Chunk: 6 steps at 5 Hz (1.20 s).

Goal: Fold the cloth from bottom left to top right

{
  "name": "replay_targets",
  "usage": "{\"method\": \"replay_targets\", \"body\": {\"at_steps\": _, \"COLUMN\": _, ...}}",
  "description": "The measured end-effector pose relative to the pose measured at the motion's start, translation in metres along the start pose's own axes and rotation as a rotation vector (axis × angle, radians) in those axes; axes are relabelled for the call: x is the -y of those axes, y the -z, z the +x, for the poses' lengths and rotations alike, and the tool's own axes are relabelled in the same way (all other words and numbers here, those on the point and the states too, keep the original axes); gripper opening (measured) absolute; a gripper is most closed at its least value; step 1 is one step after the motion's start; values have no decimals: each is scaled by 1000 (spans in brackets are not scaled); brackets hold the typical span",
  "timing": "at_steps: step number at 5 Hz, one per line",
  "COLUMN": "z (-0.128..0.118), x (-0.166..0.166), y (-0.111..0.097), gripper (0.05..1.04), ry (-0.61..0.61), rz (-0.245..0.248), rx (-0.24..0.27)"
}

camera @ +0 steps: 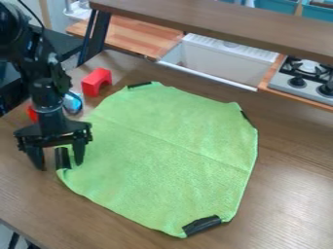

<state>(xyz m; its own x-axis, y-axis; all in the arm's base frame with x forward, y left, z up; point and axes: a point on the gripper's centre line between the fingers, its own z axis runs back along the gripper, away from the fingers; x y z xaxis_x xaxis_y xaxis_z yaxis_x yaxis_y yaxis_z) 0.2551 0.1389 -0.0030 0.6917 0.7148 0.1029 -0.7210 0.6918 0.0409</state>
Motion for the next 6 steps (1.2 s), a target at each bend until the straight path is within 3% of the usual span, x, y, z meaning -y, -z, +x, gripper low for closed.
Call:
{"method": "replay_targets", "body": {"at_steps": 2, "z": 2, "x": 6, "y": 1, "gripper": 384, "ry": 17, "rz": 1, "rx": -10}}
{"method": "replay_targets", "body": {"at_steps": 3, "z": -5, "x": 4, "y": -2, "gripper": 177, "ry": 9, "rz": -8, "rx": -74}}
{"method": "replay_targets", "body": {"at_steps": 4, "z": 0, "x": 14, "y": -18, "gripper": 81, "ry": -14, "rz": -39, "rx": -93}}
{"method": "replay_targets", "body": {"at_steps": 5, "z": 3, "x": 39, "y": -38, "gripper": 68, "ry": -28, "rz": -78, "rx": -143}}
{"method": "replay_targets", "body": {"at_steps": 6, "z": 7, "x": 66, "y": -56, "gripper": 68, "ry": -20, "rz": -94, "rx": -139}}
